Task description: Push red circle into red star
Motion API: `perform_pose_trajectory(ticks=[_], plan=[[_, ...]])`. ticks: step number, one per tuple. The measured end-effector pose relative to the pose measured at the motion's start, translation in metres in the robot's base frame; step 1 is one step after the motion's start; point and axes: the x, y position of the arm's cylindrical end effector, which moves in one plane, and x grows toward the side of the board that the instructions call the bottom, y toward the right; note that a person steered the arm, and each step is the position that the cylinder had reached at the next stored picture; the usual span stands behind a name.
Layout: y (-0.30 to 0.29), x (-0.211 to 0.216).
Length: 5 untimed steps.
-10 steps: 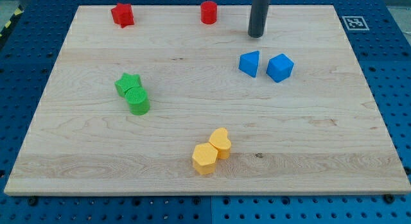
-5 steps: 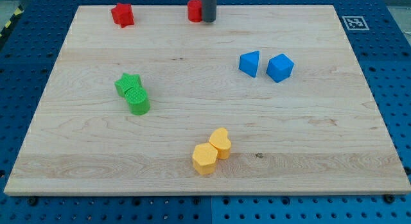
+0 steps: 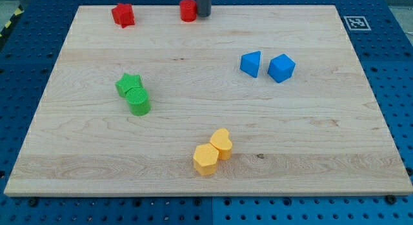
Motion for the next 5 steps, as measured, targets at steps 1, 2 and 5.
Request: perform_pose_trajectory(ticks=[1,2,5], plan=[[-0.027,0.000],[-0.053,0.000],[-0.066,-0.023]])
